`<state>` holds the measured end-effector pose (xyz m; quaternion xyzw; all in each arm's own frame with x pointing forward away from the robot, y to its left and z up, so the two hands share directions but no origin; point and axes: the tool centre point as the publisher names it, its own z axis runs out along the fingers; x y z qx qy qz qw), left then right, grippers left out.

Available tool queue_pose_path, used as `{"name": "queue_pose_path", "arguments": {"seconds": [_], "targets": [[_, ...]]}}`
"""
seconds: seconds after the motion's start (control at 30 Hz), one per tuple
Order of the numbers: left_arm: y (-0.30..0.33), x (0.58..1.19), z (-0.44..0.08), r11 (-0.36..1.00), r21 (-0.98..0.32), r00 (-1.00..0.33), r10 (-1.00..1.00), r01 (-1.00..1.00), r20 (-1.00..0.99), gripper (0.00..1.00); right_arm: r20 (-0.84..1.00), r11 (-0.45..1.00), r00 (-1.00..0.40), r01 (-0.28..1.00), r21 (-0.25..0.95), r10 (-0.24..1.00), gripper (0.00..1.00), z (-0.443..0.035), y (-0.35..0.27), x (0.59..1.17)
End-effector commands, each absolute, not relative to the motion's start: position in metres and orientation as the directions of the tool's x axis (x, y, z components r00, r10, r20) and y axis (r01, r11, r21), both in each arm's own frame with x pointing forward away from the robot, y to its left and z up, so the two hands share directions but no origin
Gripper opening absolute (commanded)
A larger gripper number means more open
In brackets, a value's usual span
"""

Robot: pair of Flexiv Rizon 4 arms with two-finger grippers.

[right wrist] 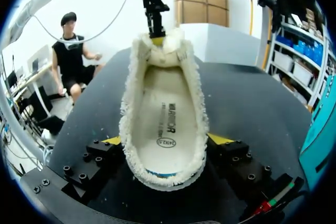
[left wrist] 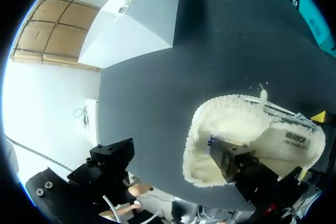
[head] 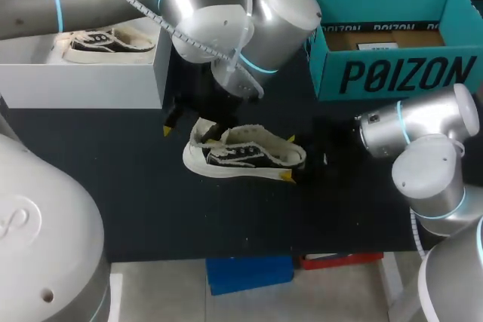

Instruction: Take the shoe out of the shoebox, open the shoe tongue, remove and reinsert the insole, then place the shoe into the shoebox

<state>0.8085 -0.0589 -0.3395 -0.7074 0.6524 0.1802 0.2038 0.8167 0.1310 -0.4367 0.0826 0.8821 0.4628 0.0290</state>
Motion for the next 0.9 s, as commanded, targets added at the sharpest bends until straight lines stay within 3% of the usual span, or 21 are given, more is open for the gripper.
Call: {"name": "queue_pose_path", "arguments": {"seconds": [0.03,0.5,0.63,0.8,0.83,0.9], "targets": [[-0.053,0.807,-0.350,-0.073,-0.061,0.094,-0.846,-0.995,-0.525,1.00,0.026,0.559,-0.984,0.121,0.820,0.175,0.00,-0.441,0.132,0.818],[-0.054,0.805,-0.348,-0.060,-0.106,0.106,-0.852,-0.993,-0.513,1.00,0.026,0.559,-0.984,0.121,0.820,0.175,0.00,-0.441,0.132,0.818],[-0.057,0.807,-0.318,-0.002,-0.138,0.051,-0.935,-0.990,-0.350,1.00,0.026,0.559,-0.984,0.121,0.820,0.175,0.00,-0.441,0.132,0.818],[-0.075,0.809,-0.283,0.131,-0.138,-0.119,-0.988,-0.982,-0.094,1.00,0.026,0.559,-0.984,0.121,0.820,0.175,0.00,-0.441,0.132,0.818],[-0.081,0.809,-0.277,0.172,-0.142,-0.167,-0.985,-0.975,-0.050,0.84,0.026,0.559,-0.984,0.121,0.820,0.175,0.00,-0.441,0.132,0.818],[-0.093,0.807,-0.271,0.291,-0.141,-0.303,-0.950,-0.946,0.075,0.00,0.026,0.559,-0.984,0.121,0.820,0.175,0.00,-0.441,0.132,0.818]]}}
